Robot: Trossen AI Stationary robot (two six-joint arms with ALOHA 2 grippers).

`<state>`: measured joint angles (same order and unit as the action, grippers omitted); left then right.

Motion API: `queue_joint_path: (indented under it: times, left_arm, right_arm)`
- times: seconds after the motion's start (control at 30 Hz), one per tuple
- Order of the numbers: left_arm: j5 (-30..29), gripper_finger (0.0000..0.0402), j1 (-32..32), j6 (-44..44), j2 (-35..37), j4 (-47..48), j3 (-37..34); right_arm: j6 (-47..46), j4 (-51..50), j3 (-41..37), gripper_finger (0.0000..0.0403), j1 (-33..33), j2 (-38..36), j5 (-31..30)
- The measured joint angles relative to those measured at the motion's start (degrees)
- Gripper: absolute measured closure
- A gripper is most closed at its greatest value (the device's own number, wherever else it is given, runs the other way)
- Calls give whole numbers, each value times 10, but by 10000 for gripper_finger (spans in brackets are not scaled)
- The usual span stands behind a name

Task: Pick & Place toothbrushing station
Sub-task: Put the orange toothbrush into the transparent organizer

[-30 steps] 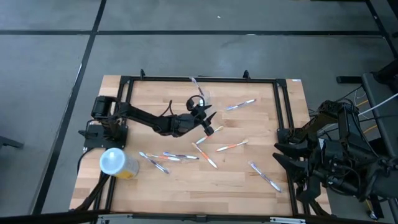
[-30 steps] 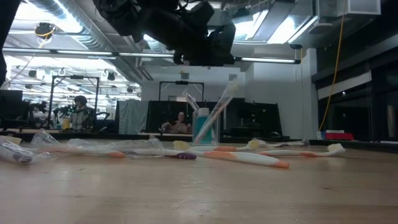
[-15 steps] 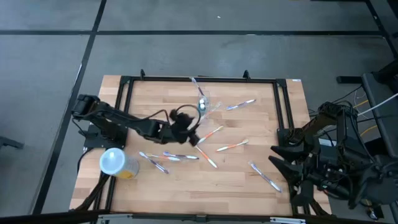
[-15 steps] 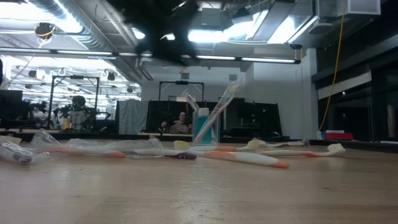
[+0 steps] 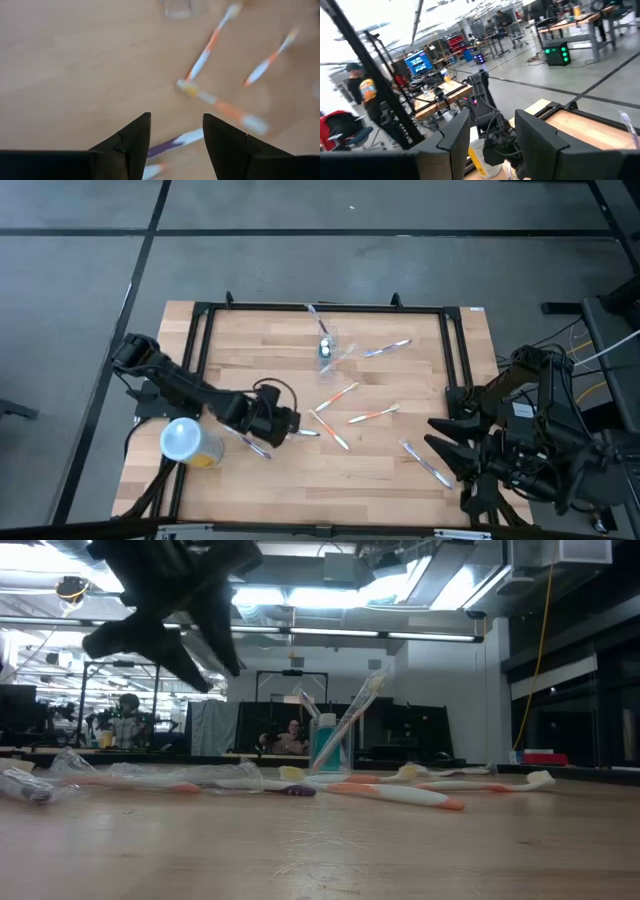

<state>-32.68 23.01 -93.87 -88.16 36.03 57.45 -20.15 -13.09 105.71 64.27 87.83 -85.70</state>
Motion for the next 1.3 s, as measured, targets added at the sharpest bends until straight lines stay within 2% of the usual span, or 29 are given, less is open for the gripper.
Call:
queue_joint_path:
  times: [0.1,0.23,0.57,0.77,1.0,1.3]
  left_arm:
    - [-31,226,7,-91,-3,-9,0]
    - [-19,226,6,-143,-11,-46,0]
    - [10,226,-11,-133,-64,-122,0]
    - [47,233,-27,-109,-102,-215,0]
    - [50,263,-45,-92,-112,-223,0]
    - [72,287,-72,-80,-124,-221,0]
  right_arm:
    - [24,16,0,243,-5,0,23]
    - [60,49,0,243,-6,0,41]
    - [108,67,0,243,-6,0,58]
    - [114,69,0,243,-5,0,58]
    - [114,71,0,243,-5,0,84]
    - [117,75,0,243,-5,0,86]
